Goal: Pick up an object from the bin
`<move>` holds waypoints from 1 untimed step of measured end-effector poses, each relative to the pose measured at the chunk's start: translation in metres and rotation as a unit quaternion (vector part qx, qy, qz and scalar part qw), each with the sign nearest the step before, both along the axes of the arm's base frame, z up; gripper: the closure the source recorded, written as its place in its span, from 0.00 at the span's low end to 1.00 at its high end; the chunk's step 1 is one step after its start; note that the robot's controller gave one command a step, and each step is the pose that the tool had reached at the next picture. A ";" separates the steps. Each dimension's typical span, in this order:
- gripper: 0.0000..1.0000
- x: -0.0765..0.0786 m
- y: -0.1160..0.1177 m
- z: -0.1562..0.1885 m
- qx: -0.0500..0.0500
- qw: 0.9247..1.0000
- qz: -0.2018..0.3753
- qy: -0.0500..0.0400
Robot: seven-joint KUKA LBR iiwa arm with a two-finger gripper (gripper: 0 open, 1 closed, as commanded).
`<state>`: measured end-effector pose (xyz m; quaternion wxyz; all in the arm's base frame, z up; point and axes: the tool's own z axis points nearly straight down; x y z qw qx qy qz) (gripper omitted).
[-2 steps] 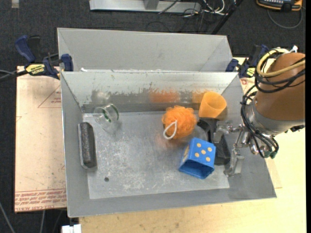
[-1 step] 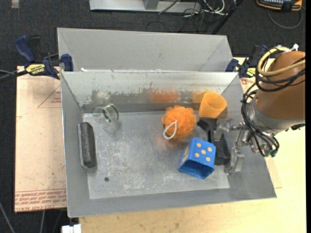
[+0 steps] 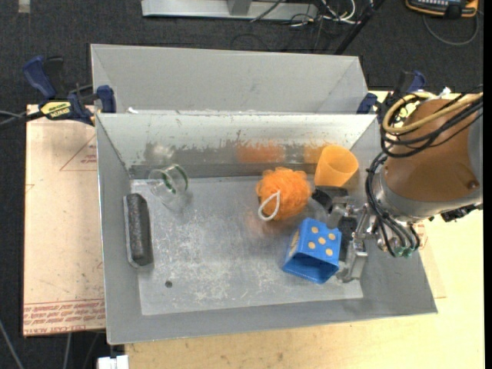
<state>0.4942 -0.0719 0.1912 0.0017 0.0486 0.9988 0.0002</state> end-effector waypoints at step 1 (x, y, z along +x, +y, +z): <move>0.00 -0.006 0.021 -0.032 0.001 0.996 -0.090 0.001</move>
Offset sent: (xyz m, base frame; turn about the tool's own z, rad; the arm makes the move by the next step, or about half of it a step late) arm 0.0027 0.0036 -0.0448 0.2162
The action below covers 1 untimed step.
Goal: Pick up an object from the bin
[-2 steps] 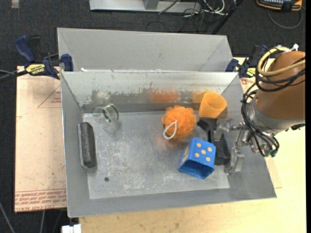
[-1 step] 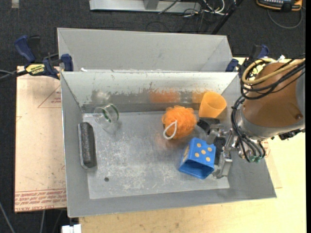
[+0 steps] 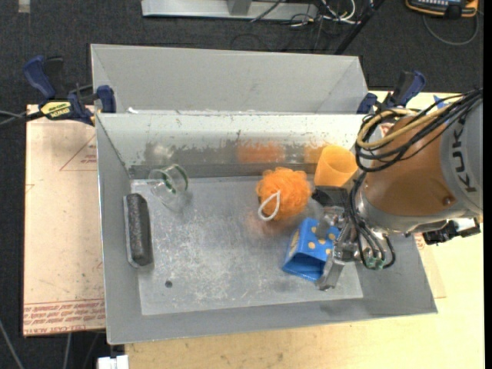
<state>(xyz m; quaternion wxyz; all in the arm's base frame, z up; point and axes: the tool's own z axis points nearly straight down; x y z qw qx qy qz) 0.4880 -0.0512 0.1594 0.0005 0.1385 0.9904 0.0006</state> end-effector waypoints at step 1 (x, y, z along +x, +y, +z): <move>0.00 0.007 -0.011 -0.009 0.000 1.000 -0.012 -0.002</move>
Offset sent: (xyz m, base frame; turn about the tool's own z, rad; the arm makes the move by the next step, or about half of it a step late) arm 0.0148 0.0084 -0.0894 0.2583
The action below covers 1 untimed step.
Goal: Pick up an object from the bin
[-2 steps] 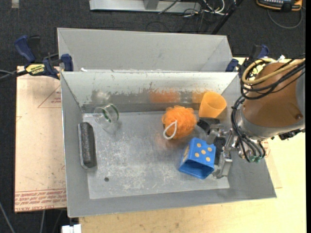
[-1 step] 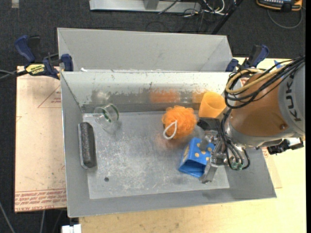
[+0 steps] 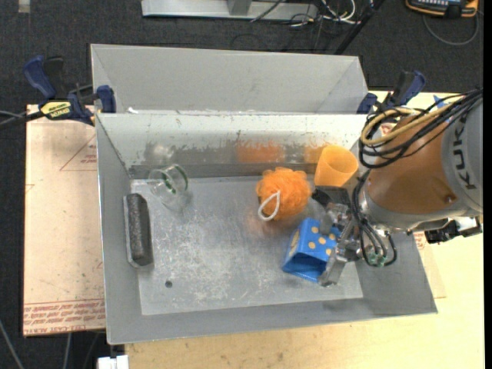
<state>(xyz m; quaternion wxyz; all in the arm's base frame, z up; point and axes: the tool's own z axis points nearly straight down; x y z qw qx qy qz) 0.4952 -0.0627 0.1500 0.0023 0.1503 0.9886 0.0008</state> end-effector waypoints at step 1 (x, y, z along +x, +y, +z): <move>0.00 0.016 0.008 -0.049 -0.003 0.994 -0.105 -0.020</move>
Offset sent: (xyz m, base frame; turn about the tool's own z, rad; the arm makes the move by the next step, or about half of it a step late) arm 0.0223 0.0084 -0.0800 0.2219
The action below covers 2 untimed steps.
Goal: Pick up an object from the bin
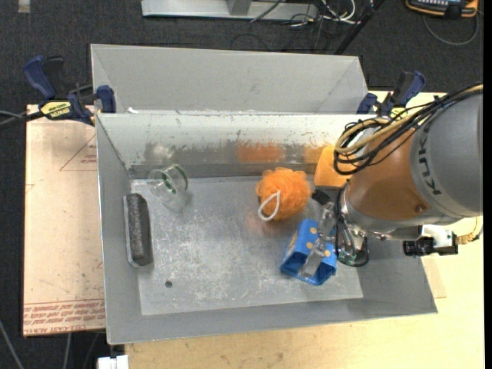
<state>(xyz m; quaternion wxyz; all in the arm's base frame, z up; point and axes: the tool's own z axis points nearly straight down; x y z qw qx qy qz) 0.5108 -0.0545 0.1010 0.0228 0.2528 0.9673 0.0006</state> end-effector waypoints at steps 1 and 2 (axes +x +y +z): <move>1.00 0.005 -0.002 0.005 -0.002 1.000 0.003 -0.008; 1.00 0.005 -0.002 0.005 -0.002 1.000 0.003 -0.008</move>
Offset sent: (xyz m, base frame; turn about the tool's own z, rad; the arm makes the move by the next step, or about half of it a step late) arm 0.0000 0.0000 0.0000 0.0000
